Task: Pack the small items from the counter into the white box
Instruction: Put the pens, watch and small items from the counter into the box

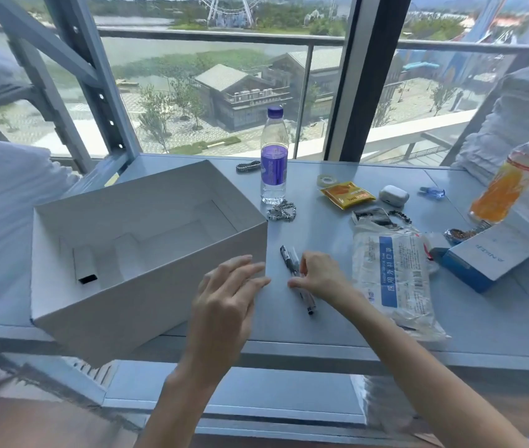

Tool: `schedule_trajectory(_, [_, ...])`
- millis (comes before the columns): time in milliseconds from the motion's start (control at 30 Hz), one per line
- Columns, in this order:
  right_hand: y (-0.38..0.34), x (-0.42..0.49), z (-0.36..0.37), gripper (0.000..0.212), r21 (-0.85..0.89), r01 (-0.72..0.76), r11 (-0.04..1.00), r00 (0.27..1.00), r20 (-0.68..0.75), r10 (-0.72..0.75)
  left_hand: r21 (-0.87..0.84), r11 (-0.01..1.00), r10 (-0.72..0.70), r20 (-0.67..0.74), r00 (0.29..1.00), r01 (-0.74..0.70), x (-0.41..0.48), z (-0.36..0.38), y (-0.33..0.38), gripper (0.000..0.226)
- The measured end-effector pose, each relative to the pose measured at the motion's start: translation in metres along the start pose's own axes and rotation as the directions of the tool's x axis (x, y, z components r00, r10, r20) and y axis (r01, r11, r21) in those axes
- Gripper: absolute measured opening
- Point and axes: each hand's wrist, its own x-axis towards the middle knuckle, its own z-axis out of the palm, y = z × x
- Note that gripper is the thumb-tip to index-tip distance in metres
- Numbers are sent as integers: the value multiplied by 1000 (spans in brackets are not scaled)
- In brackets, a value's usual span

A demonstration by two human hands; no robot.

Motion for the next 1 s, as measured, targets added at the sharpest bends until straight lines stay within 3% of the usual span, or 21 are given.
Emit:
schedule_trajectory(100, [-3, 5, -2, 15, -2, -59, 998, 997, 38, 59, 113, 993, -4, -97, 995, 15, 9, -26, -4, 29])
schedule_trajectory(233, [3, 9, -7, 21, 44, -77, 996, 991, 116, 71, 241, 959, -114, -146, 983, 147, 18, -41, -16, 30])
schedule_trajectory(333, [10, 5, -17, 15, 243, -88, 966, 991, 118, 60, 290, 911, -271, -118, 955, 295, 18, -43, -26, 33])
schedule_trajectory(400, [12, 1, -40, 20, 392, -74, 917, 995, 89, 42, 282, 895, -324, -124, 938, 346, 18, -44, -29, 23])
schedule_trajectory(467, [2, -1, -75, 21, 471, 42, 881, 999, -10, -42, 268, 899, -322, -135, 937, 347, 19, -46, -31, 8])
schedule_trajectory(600, [-43, -9, -143, 18, 541, 316, 779, 949, -185, -257, 252, 903, -324, -128, 937, 347, 20, -48, -35, 10])
schedule_trajectory(767, [-102, 0, -157, 19, 496, 433, 753, 889, -99, -447, 204, 927, -308, -67, 949, 315, 11, -63, -40, 11])
schedule_trajectory(1000, [-169, 16, -105, 19, 429, 441, 788, 865, 29, -500, 54, 980, -195, 73, 978, 191, -3, -86, -51, 18])
